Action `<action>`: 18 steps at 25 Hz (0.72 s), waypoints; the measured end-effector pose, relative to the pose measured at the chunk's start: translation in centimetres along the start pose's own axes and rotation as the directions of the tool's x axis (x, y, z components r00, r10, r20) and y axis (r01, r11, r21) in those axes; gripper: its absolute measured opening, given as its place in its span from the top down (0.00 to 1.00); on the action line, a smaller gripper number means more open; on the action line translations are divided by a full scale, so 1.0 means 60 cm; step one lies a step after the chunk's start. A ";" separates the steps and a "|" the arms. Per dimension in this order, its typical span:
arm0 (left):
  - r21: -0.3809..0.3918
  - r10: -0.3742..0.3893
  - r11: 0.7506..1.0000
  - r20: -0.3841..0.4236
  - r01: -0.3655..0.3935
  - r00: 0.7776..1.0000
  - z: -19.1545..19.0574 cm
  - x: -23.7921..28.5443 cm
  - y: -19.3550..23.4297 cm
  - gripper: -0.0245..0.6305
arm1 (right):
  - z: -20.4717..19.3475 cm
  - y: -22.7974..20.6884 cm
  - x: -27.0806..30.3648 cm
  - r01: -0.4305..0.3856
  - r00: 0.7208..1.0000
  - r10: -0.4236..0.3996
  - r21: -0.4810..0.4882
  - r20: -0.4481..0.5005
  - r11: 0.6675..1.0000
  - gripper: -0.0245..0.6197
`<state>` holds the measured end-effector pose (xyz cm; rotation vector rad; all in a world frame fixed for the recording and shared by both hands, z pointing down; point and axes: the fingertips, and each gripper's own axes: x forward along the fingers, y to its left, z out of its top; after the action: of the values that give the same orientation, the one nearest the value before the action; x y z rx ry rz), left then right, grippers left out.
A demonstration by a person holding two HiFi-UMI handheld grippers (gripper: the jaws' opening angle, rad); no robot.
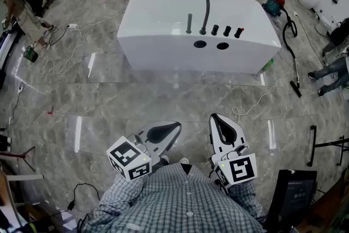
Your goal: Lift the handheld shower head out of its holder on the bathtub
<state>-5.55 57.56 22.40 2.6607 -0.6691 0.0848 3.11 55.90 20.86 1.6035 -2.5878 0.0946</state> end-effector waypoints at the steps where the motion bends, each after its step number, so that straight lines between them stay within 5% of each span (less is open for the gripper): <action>1: 0.001 0.004 1.000 0.003 -0.004 1.000 0.000 0.002 -0.004 0.95 | -0.001 -0.003 -0.004 -0.001 1.000 0.001 0.000 0.001 1.000 0.94; 18: 0.020 0.043 0.999 0.029 -0.043 0.999 -0.019 0.028 -0.034 0.95 | -0.033 -0.045 -0.057 0.009 1.000 -0.009 0.024 0.007 1.000 0.94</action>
<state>-3.09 58.91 22.99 2.6722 -0.7383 0.0662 7.12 57.91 22.43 1.6260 -2.5949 0.1202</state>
